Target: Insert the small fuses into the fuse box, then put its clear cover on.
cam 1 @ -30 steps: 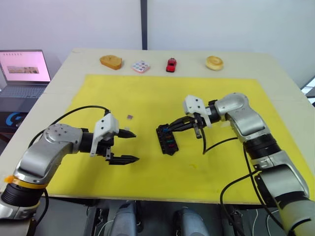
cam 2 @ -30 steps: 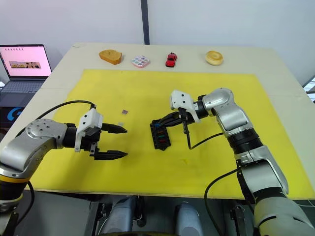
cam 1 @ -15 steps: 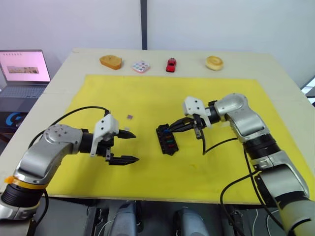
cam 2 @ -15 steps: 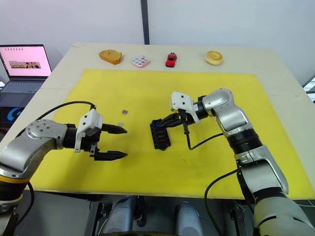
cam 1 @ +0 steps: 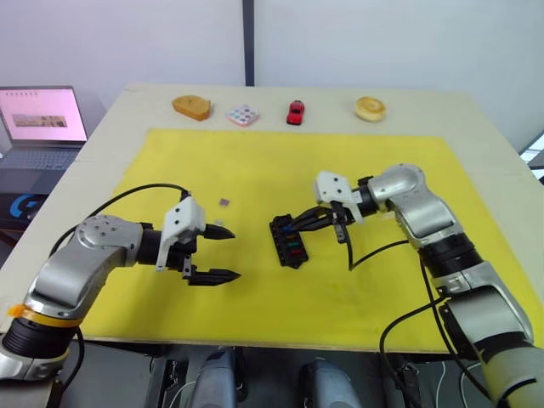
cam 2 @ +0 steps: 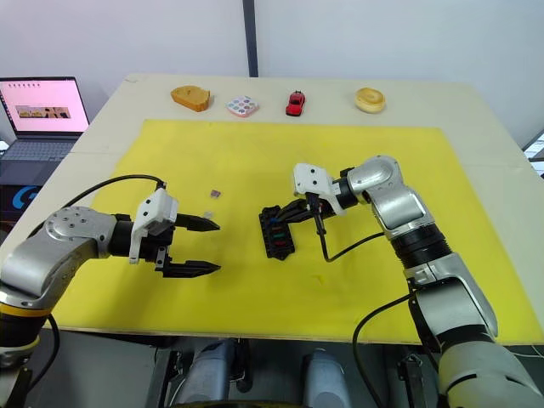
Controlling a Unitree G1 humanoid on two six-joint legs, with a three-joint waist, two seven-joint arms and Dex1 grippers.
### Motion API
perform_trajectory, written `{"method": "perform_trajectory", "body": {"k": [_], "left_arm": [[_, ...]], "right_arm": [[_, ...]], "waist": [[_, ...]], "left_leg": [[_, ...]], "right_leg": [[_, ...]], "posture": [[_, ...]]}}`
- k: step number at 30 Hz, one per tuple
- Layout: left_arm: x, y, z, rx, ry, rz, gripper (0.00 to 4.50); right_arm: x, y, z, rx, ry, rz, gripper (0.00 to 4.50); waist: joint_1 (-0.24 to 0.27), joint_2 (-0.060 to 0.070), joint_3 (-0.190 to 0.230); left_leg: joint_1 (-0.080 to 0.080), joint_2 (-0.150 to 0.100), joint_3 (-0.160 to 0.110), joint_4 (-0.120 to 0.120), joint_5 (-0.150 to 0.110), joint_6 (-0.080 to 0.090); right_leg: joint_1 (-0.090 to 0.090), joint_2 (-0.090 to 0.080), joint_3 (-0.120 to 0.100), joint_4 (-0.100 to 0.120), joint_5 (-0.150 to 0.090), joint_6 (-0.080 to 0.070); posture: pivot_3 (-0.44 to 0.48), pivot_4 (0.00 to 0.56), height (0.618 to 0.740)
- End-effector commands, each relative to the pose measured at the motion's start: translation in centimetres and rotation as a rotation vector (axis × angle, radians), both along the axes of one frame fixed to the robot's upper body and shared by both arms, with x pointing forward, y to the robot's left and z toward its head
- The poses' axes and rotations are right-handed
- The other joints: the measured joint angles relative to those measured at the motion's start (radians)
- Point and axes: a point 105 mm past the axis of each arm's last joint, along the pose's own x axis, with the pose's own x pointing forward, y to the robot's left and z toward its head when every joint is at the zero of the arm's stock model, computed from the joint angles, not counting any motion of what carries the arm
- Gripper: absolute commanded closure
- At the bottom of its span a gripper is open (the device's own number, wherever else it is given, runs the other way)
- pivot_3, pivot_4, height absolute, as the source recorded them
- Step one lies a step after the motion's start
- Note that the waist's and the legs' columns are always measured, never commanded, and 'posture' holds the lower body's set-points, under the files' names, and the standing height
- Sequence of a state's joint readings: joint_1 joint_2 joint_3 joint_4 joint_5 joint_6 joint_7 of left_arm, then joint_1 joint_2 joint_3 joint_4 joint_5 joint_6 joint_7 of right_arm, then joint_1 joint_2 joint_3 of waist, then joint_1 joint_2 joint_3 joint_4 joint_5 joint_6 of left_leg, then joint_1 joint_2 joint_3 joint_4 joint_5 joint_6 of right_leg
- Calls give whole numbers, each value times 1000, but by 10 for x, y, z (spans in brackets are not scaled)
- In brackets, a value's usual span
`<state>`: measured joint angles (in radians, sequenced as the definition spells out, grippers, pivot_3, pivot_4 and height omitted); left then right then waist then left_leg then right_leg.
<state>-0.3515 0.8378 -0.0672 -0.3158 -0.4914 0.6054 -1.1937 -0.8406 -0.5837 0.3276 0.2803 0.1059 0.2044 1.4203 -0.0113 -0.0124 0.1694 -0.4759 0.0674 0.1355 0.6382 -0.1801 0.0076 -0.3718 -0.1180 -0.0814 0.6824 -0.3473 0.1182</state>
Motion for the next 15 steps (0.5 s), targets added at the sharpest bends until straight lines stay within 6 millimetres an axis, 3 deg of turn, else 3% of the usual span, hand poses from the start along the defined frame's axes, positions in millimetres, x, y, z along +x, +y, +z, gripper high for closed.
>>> {"method": "perform_trajectory", "body": {"k": [1, 15], "left_arm": [[-1, -3, 7, -11, -32, -15, 27], [-1, -4, 6, -16, -33, -14, 27]], "right_arm": [[1, -1, -2, -34, -26, 3, 4500], [-1, -1, 0, -24, -7, 8, 4500]], "waist": [[0, 0, 0], [0, 0, 0]], "left_leg": [[0, 0, 0, 0, 0, 0], [0, 0, 0, 0, 0, 0]], "right_leg": [[0, 0, 0, 0, 0, 0], [0, 0, 0, 0, 0, 0]], "posture": [[0, 150, 740], [0, 150, 740]]}}
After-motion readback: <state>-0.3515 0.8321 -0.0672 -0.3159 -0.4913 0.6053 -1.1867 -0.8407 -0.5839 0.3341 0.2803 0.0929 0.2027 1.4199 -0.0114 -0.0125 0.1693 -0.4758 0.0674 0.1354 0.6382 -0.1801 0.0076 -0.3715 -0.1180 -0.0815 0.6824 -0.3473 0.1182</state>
